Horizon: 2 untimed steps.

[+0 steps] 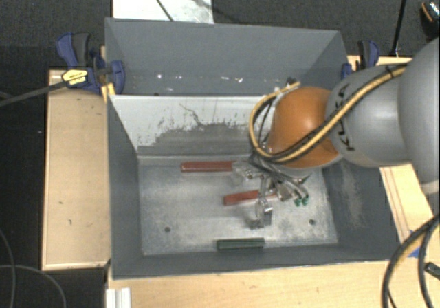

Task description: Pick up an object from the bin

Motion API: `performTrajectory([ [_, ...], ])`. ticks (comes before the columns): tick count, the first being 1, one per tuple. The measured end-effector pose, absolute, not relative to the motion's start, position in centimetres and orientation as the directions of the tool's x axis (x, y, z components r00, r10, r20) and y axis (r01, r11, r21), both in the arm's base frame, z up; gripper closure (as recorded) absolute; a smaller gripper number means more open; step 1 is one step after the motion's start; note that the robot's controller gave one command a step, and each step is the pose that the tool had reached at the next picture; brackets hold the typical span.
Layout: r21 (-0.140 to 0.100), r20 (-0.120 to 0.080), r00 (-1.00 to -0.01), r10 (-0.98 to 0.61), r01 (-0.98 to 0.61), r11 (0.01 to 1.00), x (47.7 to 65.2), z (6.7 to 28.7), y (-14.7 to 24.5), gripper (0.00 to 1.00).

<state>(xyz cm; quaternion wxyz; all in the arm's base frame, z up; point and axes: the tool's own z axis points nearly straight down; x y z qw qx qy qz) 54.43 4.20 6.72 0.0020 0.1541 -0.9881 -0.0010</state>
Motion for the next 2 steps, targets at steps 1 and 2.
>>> performTrajectory([
  [1,0.001,0.000,-0.953,-0.302,-0.302,0.953,54.5,7.1,4.1,1.00],
  [2,-0.003,-0.011,-0.940,-0.342,-0.342,0.940,55.0,24.3,4.2,1.00],
])
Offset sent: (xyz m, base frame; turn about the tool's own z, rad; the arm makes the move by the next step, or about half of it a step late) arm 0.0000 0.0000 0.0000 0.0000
